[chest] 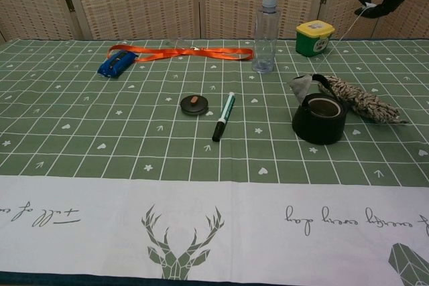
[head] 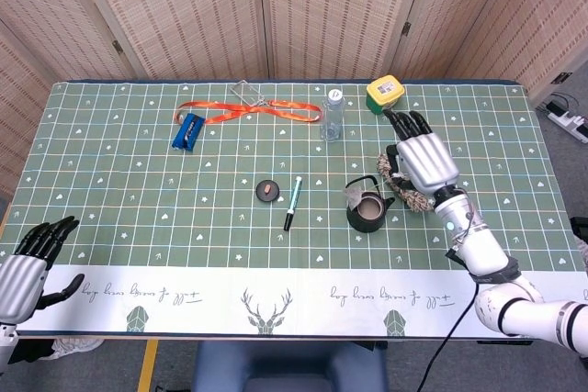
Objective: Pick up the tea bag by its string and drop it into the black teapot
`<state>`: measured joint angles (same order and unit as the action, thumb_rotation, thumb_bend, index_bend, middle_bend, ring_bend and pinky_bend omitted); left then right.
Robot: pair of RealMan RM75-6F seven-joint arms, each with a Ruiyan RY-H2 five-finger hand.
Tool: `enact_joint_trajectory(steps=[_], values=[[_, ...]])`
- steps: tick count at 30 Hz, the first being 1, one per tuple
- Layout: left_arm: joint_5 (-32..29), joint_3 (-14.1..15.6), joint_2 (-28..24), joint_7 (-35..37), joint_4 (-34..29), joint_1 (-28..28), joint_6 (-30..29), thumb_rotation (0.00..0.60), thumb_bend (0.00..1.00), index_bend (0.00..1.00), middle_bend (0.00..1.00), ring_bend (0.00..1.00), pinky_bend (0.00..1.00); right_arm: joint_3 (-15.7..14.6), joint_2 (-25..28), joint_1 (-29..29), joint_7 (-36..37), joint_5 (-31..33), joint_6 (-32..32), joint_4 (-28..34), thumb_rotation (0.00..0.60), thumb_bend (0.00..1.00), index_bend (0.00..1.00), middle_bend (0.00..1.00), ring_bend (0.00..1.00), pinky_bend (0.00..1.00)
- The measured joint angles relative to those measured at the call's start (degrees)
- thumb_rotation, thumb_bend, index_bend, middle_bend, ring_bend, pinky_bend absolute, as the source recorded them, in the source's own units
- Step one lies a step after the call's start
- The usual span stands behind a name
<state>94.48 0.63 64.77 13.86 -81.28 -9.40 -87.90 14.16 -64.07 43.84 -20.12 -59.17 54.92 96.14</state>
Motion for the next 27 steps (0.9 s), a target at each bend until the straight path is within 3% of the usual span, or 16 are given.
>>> enact_joint_trajectory(steps=[27], values=[[-0.4,-0.2,0.1,-0.2,0.2,-0.2,0.6,0.600,0.29,0.05,0.05,0.10,0.10,-1.0,-0.8,-0.5,2.7,-1.0,-0.2,-3.2,0.600,0.40,0.68,0.04,0.02,0.00]])
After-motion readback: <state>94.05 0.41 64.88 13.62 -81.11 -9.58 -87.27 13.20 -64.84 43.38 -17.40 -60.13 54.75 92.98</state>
